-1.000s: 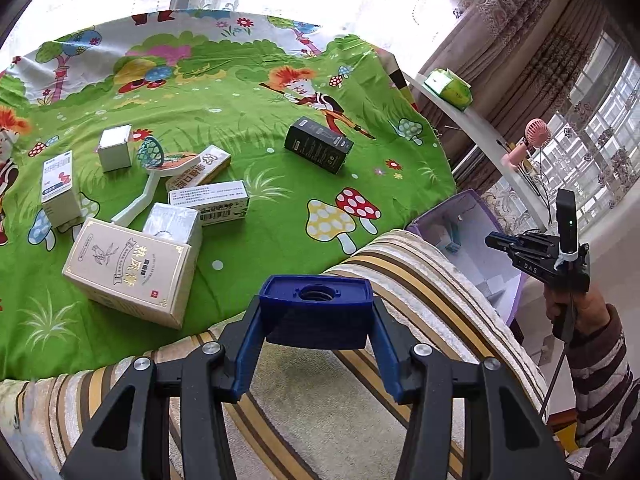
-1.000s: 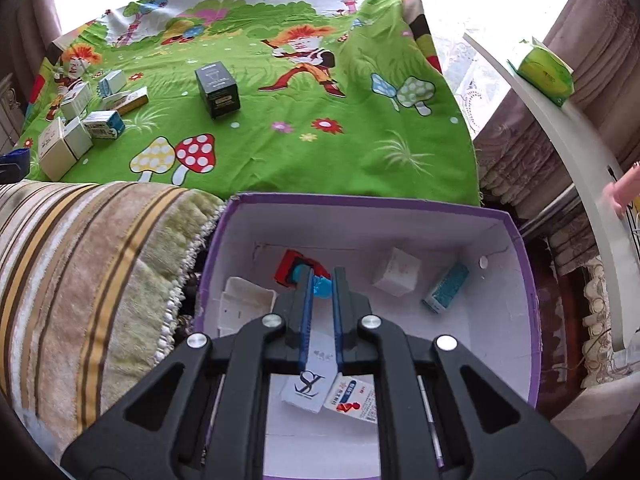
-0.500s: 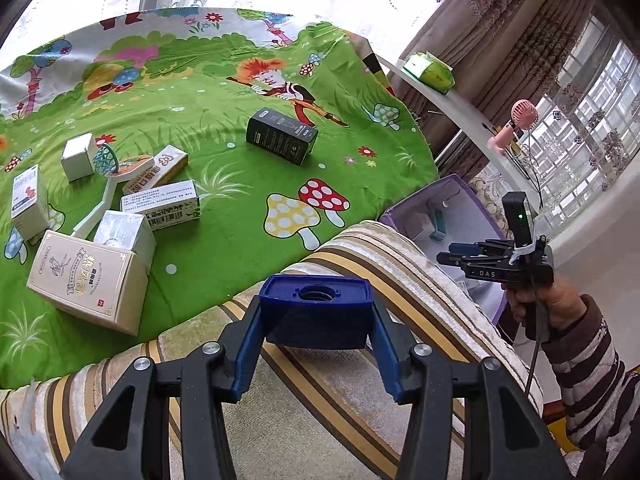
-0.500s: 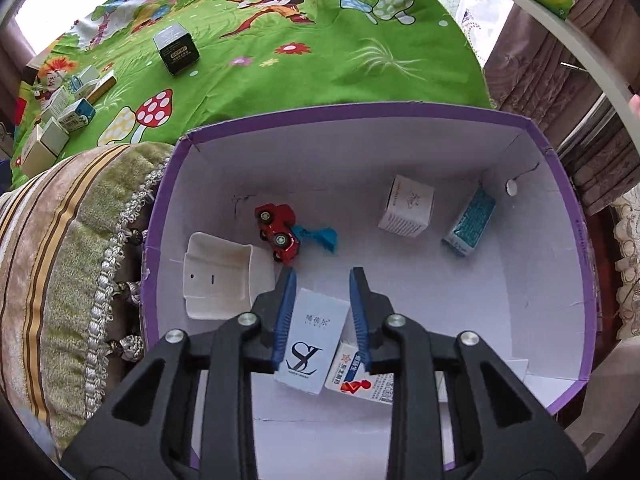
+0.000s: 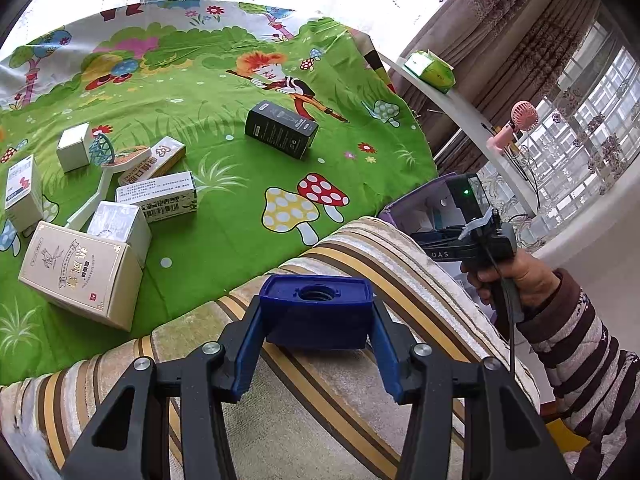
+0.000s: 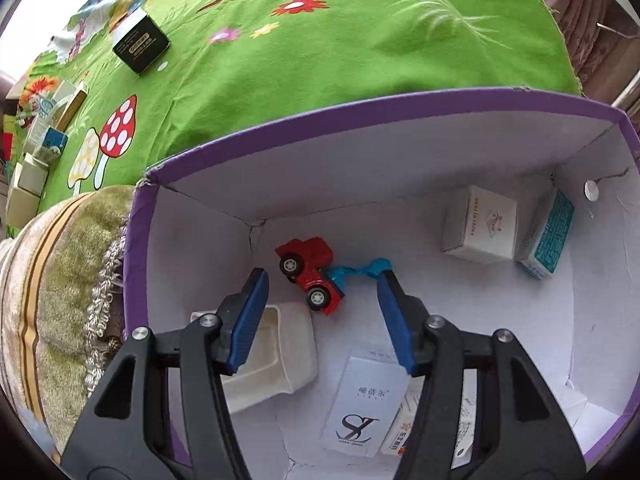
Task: Organize rigid objects
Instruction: 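Carry the cup and truck into the purple-rimmed box while both tools open to release them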
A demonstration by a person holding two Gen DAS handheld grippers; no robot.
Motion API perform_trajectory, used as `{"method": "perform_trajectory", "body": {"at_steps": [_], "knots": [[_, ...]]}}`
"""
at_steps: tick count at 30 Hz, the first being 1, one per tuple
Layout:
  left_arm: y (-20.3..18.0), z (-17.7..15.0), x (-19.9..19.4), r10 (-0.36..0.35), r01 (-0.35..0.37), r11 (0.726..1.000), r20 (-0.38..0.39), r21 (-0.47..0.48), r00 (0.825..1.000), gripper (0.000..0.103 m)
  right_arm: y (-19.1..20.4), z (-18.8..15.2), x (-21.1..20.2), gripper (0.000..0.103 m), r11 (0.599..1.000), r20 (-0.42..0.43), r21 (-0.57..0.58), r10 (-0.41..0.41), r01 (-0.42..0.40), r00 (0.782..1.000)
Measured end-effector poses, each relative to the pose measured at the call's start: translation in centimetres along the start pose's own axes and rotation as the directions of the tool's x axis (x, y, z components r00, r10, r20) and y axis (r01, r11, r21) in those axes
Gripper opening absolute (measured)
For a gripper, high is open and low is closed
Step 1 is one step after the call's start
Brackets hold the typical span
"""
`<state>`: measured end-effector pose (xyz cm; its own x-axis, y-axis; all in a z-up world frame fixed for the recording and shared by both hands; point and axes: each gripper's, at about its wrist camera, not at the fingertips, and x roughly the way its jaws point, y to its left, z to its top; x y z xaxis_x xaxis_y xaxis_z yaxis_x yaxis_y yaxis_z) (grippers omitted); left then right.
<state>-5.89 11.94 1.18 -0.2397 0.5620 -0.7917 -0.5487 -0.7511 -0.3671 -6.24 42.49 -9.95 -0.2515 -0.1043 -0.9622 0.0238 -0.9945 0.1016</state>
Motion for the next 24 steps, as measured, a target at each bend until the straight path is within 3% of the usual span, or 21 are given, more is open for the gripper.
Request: {"method": "perform_trajectory", "body": {"at_steps": [5, 6, 8, 10, 14, 21, 24], "knots": [[-0.1, 0.0, 0.1, 0.004, -0.004, 1.000, -0.003, 0.005, 1.000, 0.051, 1.5, 0.2, 2.2, 0.058, 0.990, -0.049, -0.135, -0.048, 0.041, 0.998], [-0.1, 0.1, 0.1, 0.006, -0.006, 1.000, -0.003, 0.006, 1.000, 0.051, 1.8, 0.0, 2.8, 0.039, 0.985, -0.058, -0.164, -0.069, 0.058, 0.996], [-0.2, 0.1, 0.0, 0.008, -0.008, 1.000, -0.003, 0.007, 1.000, 0.051, 1.9, -0.5, 2.8, 0.037, 0.981, -0.042, -0.184, -0.074, 0.065, 0.996], [-0.2, 0.2, 0.0, 0.008, -0.008, 1.000, -0.003, 0.006, 1.000, 0.051, 1.3, -1.0, 2.0, 0.036, 0.983, -0.023, -0.169, -0.073, 0.068, 0.997], [-0.9, 0.5, 0.4, -0.001, 0.002, 1.000, -0.005, 0.018, 1.000, 0.051, -1.3, -2.8, -0.7, 0.036, 0.979, 0.023, -0.141, -0.147, 0.149, 0.989], [-3.2, 1.2, 1.4, -0.029, 0.030, 0.998, -0.015, 0.062, 0.999, 0.051, -7.7, -6.3, -2.7, 0.036, 0.944, 0.010, -0.060, -0.323, 0.323, 0.946], [-4.3, 1.8, 1.7, -0.039, 0.040, 0.996, -0.017, 0.073, 0.999, 0.051, -10.3, -6.9, -2.8, 0.036, 0.953, -0.017, 0.027, -0.302, 0.302, 0.953]]}}
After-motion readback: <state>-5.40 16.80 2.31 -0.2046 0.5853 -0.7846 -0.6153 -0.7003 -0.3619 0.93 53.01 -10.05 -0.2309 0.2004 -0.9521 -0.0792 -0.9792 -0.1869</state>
